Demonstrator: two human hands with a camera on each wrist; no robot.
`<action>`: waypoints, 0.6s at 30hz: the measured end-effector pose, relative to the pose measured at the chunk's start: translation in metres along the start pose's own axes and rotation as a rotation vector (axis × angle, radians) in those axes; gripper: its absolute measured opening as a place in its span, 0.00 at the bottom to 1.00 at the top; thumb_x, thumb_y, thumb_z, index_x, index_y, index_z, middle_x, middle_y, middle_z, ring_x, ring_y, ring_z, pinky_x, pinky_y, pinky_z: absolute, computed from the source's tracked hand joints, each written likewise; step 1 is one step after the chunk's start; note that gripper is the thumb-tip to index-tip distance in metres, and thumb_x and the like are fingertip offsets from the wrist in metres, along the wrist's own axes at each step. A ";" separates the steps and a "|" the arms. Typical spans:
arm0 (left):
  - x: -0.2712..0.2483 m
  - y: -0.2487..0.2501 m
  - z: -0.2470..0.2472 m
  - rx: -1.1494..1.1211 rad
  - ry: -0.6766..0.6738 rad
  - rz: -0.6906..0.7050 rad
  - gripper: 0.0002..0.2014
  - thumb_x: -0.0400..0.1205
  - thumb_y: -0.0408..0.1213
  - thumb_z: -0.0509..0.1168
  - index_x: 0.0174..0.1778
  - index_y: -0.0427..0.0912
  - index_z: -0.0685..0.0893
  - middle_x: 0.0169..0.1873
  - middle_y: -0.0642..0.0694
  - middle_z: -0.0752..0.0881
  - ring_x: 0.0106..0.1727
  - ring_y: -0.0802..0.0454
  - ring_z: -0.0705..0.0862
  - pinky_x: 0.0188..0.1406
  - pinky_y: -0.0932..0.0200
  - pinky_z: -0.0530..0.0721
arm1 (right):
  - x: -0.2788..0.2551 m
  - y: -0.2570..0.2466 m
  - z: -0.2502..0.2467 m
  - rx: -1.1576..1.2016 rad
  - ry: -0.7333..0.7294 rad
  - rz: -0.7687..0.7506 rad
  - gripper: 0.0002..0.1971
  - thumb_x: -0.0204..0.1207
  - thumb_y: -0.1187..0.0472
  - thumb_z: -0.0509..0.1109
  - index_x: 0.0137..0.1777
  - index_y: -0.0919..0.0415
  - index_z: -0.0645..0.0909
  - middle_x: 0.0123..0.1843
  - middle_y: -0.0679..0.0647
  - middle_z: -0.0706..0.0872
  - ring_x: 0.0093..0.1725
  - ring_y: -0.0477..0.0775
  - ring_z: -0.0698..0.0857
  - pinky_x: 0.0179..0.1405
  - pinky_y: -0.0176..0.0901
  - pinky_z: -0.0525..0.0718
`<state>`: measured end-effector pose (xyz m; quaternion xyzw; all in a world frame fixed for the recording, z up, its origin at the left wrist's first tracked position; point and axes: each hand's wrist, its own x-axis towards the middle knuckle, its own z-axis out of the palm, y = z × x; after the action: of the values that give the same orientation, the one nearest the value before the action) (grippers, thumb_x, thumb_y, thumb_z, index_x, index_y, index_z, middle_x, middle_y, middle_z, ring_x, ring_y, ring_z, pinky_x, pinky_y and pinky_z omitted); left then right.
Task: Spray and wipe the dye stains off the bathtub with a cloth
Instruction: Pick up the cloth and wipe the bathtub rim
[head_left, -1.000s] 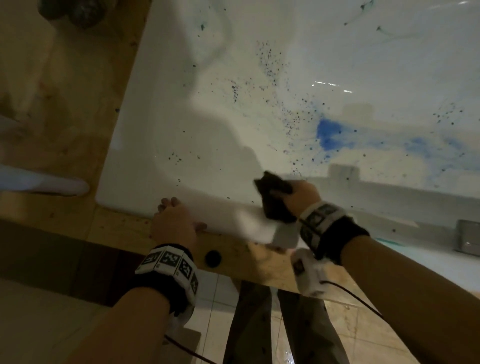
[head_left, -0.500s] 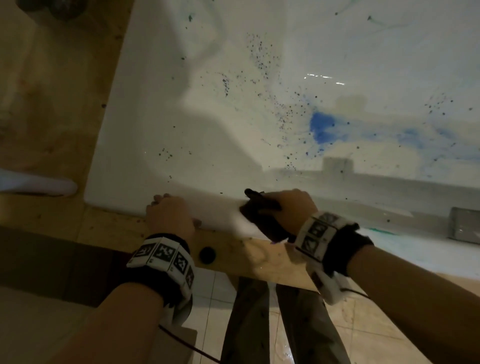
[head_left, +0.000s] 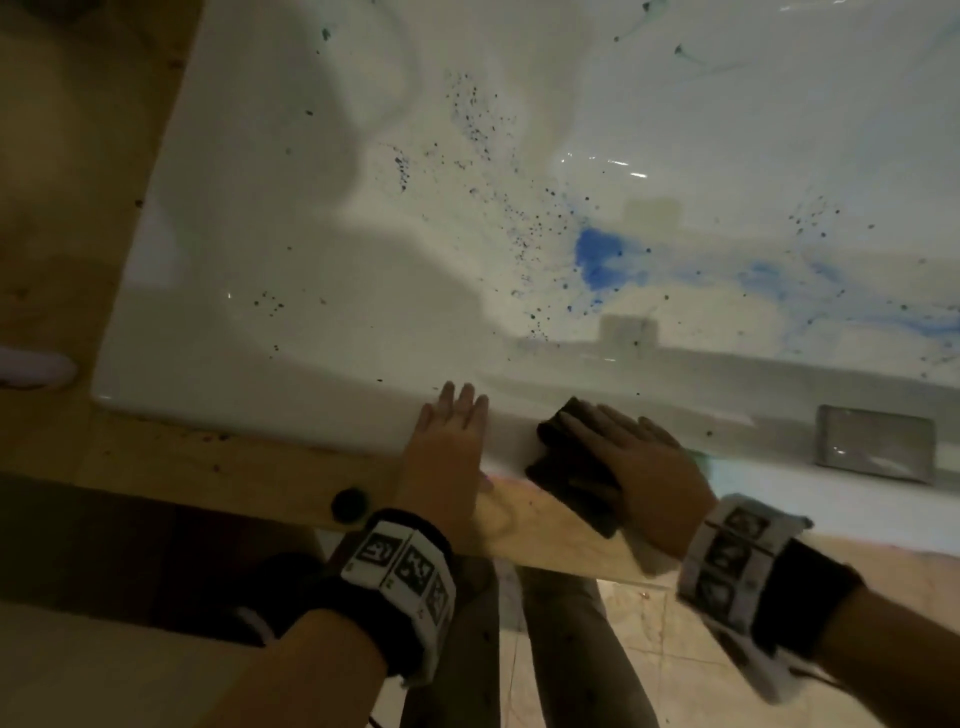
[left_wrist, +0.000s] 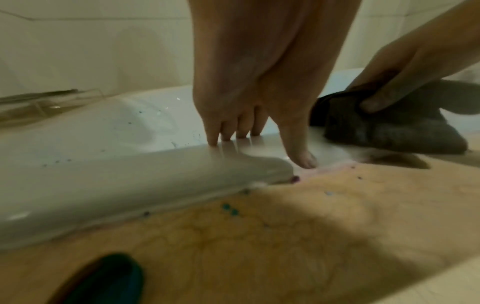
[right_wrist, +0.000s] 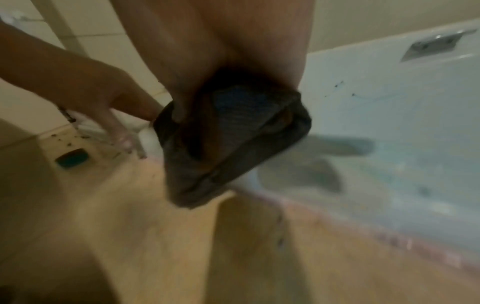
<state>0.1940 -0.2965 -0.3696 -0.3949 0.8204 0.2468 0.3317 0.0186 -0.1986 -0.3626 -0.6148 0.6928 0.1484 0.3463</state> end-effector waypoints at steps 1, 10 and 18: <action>0.001 0.002 -0.002 -0.015 0.004 -0.019 0.41 0.83 0.44 0.61 0.82 0.39 0.39 0.82 0.42 0.41 0.83 0.44 0.40 0.80 0.51 0.41 | 0.002 0.000 0.007 -0.018 0.025 0.004 0.31 0.78 0.37 0.49 0.79 0.51 0.60 0.77 0.56 0.71 0.72 0.59 0.76 0.71 0.53 0.70; 0.001 0.027 -0.010 0.052 0.092 -0.177 0.37 0.81 0.41 0.65 0.82 0.42 0.52 0.81 0.44 0.56 0.82 0.46 0.56 0.77 0.54 0.59 | 0.050 0.023 -0.030 0.537 0.005 0.196 0.21 0.80 0.42 0.59 0.58 0.58 0.82 0.53 0.56 0.87 0.50 0.58 0.83 0.52 0.43 0.78; 0.006 0.033 -0.011 0.114 0.120 -0.179 0.35 0.78 0.43 0.69 0.78 0.41 0.61 0.77 0.42 0.65 0.78 0.46 0.65 0.73 0.54 0.66 | 0.015 0.017 -0.030 0.441 -0.107 -0.043 0.25 0.80 0.44 0.61 0.75 0.50 0.68 0.71 0.55 0.75 0.68 0.56 0.75 0.68 0.44 0.68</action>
<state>0.1603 -0.2878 -0.3624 -0.4612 0.8128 0.1450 0.3249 -0.0069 -0.2255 -0.3554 -0.5303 0.6758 0.0181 0.5116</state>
